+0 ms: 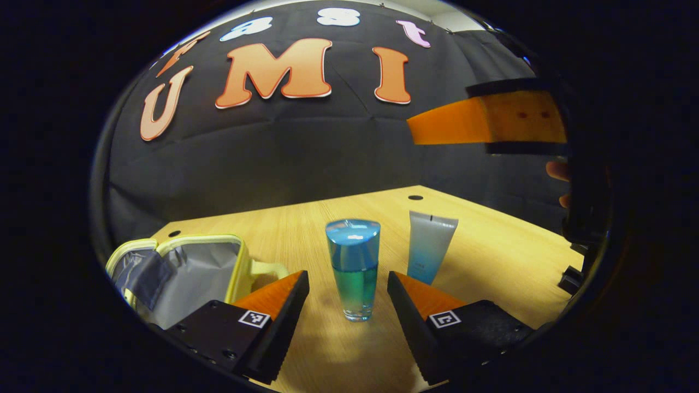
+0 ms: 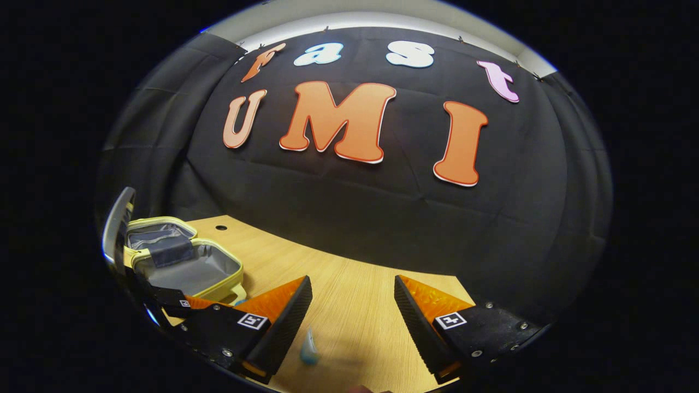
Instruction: First open the suitcase, pack the skin care products into it, and then close the suitcase.
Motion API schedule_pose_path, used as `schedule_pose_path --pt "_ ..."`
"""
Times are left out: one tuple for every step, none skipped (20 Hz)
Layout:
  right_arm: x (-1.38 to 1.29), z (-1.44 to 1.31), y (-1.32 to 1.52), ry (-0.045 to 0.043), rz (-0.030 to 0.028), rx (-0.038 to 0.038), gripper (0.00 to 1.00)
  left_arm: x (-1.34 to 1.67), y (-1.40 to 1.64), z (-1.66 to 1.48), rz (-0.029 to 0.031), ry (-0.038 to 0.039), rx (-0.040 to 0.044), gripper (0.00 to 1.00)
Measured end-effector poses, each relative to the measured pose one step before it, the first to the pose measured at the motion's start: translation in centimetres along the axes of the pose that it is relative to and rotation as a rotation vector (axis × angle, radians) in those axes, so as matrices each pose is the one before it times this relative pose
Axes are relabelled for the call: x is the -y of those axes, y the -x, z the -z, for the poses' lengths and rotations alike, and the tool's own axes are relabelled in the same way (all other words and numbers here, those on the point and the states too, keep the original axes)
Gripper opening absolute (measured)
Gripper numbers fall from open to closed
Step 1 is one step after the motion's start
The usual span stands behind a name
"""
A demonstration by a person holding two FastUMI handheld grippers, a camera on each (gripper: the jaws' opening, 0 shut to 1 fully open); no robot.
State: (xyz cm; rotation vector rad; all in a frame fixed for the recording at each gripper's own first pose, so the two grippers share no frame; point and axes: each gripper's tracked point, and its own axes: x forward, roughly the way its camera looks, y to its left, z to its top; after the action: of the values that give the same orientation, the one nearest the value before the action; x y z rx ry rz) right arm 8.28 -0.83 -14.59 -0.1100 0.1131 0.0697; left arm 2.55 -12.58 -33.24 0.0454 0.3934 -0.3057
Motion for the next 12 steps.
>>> schedule_pose_path --pt "0.048 0.611 0.184 0.00428 -0.00671 -0.00533 0.95 0.242 -0.287 0.861 0.00156 0.00194 -0.01952 0.89" --pt "-0.073 0.694 0.073 0.00973 -0.00899 -0.00975 0.95 0.4 -0.239 0.717 0.00569 0.00228 -0.01263 0.87" --pt "0.016 0.703 0.182 0.00685 -0.01109 -0.0111 0.95 -0.111 -0.151 0.34 -0.00809 0.00152 -0.01158 0.77" --pt "-0.339 0.509 0.197 -0.00008 -0.02281 -0.01062 0.96 -0.024 -0.296 -0.159 0.00112 0.0013 0.00454 0.67" --pt "-0.297 0.709 0.255 -0.00078 -0.02214 -0.01541 0.96 0.129 -0.295 -0.201 0.00274 -0.00073 0.00565 0.58" --pt "-0.325 0.457 0.264 0.00262 -0.0182 -0.00965 0.95 0.028 -0.423 0.328 0.00391 -0.0067 -0.02159 0.49" --pt "-0.263 0.325 0.279 0.00601 -0.01323 -0.0039 0.95 -0.155 -0.142 0.23 0.00298 0.00189 -0.01506 0.49" --pt "-0.355 0.425 0.143 0.00905 -0.01907 -0.00655 0.95 0.009 0.165 -0.05 -0.0025 0.01749 0.00751 0.48" --pt "-0.424 0.64 -0.079 0.01222 -0.01714 -0.0109 0.95 -0.067 0.37 -0.116 0.00491 -0.0004 -0.00819 0.48" --pt "-0.359 0.643 -0.027 0.01028 -0.01971 -0.01264 0.96 -0.186 -0.473 -0.116 -0.00585 -0.00475 0.00375 0.46" --pt "-0.387 0.645 -0.134 0.00386 -0.01724 -0.00899 0.96 -0.205 0.025 0.175 -0.00726 0.00458 -0.01471 0.44" --pt "-0.512 0.732 -0.155 -0.0041 -0.02929 -0.01201 0.95 -0.379 0.019 -0.081 -0.00458 0.01114 -0.00022 0.45"
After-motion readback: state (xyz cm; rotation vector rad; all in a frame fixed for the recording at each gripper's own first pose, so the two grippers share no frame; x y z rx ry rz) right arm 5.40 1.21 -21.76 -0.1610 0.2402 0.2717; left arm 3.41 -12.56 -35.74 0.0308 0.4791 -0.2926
